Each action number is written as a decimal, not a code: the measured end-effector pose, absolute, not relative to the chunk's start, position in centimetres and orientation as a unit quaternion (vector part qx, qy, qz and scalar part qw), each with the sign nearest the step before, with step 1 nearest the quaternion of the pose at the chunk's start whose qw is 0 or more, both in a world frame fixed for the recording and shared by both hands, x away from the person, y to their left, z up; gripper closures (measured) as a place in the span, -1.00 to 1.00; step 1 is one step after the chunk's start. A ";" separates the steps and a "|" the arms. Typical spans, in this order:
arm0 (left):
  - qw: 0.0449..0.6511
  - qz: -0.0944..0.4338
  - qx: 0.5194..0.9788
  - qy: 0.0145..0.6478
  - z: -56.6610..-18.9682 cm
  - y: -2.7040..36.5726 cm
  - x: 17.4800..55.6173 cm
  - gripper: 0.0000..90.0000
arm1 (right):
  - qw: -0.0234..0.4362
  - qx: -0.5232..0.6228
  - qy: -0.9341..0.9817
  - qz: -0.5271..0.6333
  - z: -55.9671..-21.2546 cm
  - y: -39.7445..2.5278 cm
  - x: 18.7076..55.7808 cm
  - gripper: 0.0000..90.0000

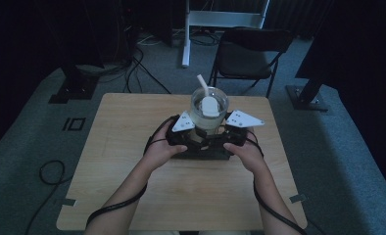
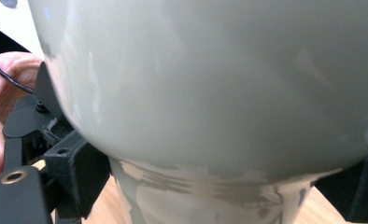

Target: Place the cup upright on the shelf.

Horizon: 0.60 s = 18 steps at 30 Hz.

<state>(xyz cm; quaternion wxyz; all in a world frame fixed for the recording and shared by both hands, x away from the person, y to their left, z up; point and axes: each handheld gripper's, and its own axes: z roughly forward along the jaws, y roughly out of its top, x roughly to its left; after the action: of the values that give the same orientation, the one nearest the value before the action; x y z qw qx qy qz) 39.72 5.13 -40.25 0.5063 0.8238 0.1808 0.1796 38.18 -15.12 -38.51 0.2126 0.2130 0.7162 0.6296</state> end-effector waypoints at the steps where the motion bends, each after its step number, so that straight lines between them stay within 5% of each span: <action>1: 0.506 0.183 0.824 0.178 -40.1 5.1 40.1 -0.74 | 0.214 0.213 0.717 0.628 -38.3 -15.2 38.5 -0.80; 18: 0.480 0.165 0.839 0.194 -42.0 4.4 43.6 -0.74 | 0.195 0.245 0.726 0.613 -40.0 -15.7 42.3 -0.80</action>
<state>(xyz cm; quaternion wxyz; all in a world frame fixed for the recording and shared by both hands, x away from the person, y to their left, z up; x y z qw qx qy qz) 43.56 4.38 -41.98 0.4804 0.8393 0.1937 0.1652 42.25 -15.71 -40.00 0.1946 0.2450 0.7255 0.6130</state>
